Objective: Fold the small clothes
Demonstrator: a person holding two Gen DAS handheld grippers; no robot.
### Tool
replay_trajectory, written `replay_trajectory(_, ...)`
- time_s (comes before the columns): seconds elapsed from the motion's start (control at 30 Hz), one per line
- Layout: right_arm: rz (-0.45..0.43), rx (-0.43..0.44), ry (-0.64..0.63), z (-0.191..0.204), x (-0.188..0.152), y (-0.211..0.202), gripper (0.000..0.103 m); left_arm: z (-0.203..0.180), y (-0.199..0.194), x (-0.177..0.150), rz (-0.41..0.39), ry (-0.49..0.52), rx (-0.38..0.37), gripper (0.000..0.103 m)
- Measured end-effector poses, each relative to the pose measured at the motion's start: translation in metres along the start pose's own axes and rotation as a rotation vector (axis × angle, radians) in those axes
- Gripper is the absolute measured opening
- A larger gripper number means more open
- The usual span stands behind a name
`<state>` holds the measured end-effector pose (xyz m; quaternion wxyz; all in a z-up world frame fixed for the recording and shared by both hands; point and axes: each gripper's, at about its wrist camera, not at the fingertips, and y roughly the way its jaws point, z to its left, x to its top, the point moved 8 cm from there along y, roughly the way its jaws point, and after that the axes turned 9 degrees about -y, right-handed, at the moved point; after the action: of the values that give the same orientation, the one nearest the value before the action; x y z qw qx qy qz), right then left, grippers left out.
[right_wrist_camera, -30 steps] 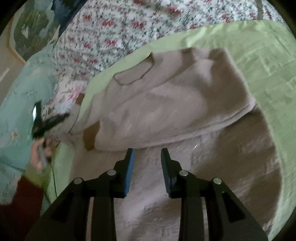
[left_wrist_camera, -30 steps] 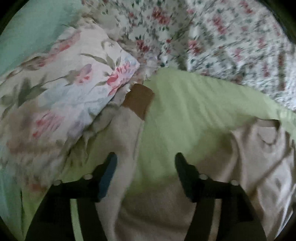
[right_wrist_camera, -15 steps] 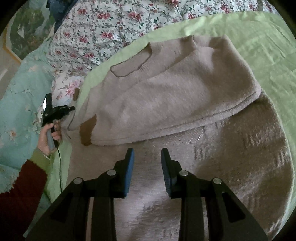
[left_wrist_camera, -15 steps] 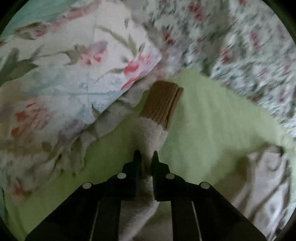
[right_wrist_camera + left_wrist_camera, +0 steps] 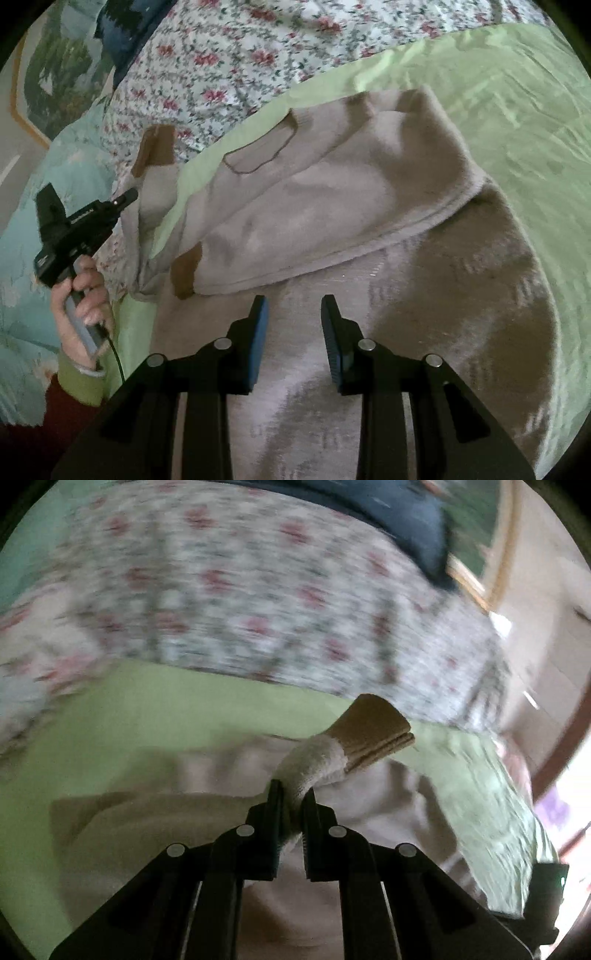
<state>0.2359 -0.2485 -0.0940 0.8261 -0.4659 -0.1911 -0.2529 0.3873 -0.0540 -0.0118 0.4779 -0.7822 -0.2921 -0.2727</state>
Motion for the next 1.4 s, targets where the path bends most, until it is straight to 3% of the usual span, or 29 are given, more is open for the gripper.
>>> replay_trajectory(0.07, -0.006, -0.007, 0.012, -0.006, 0.000, -0.003, 0.031, -0.036, 0.021, -0.022, 0.038, 0.055, -0.031, 0.008)
replay_trajectory(0.17, -0.016, -0.019, 0.037, -0.016, 0.001, -0.008, 0.031, -0.066, 0.057, -0.053, 0.101, 0.115, -0.020, 0.008)
replay_trajectory(0.37, -0.026, -0.022, 0.059, -0.027, 0.004, -0.013, 0.031, -0.064, 0.104, -0.091, 0.218, 0.102, -0.001, 0.012)
replay_trajectory(0.47, -0.028, -0.016, 0.071, -0.029, 0.005, -0.011, 0.031, -0.054, 0.104, -0.098, 0.253, 0.063, -0.026, 0.031)
replay_trajectory(0.5, -0.028, -0.012, 0.077, -0.029, 0.006, -0.010, 0.031, -0.049, 0.099, -0.098, 0.253, 0.058, -0.019, 0.040)
replay_trajectory(0.6, -0.030, 0.004, 0.105, -0.030, 0.009, -0.003, 0.031, -0.038, 0.077, -0.100, 0.238, 0.050, -0.007, 0.055)
replay_trajectory(0.7, -0.039, 0.023, 0.136, -0.031, 0.015, 0.005, 0.036, -0.018, 0.042, -0.103, 0.202, 0.030, 0.015, 0.062)
replay_trajectory(0.8, -0.049, 0.026, 0.157, -0.034, 0.026, 0.014, 0.038, 0.018, 0.006, -0.104, 0.144, -0.024, 0.084, 0.071)
replay_trajectory(0.93, -0.056, 0.001, 0.123, -0.031, 0.045, 0.030, 0.038, 0.091, -0.032, -0.109, 0.080, -0.157, 0.247, 0.071)
replay_trajectory(1.03, -0.047, -0.012, 0.124, -0.035, 0.055, 0.046, 0.042, 0.140, -0.046, -0.114, 0.058, -0.267, 0.318, 0.071)
replay_trajectory(1.1, -0.022, -0.032, 0.131, -0.041, 0.059, 0.060, 0.049, 0.164, -0.046, -0.121, 0.063, -0.317, 0.337, 0.071)
replay_trajectory(1.23, 0.012, -0.017, 0.111, -0.038, 0.066, 0.086, 0.049, 0.177, -0.039, -0.118, 0.065, -0.358, 0.328, 0.071)
replay_trajectory(1.27, 0.011, -0.015, 0.097, -0.036, 0.068, 0.088, 0.042, 0.175, -0.034, -0.113, 0.070, -0.336, 0.324, 0.071)
replay_trajectory(1.3, 0.009, -0.008, 0.074, -0.030, 0.073, 0.089, 0.012, 0.173, -0.027, -0.108, 0.082, -0.315, 0.330, 0.071)
replay_trajectory(1.33, 0.006, 0.005, 0.052, -0.022, 0.081, 0.088, 0.006, 0.174, -0.021, -0.104, 0.087, -0.298, 0.352, 0.071)
replay_trajectory(1.4, -0.046, 0.034, 0.022, -0.011, 0.096, 0.071, 0.006, 0.175, -0.012, -0.098, 0.096, -0.278, 0.374, 0.070)
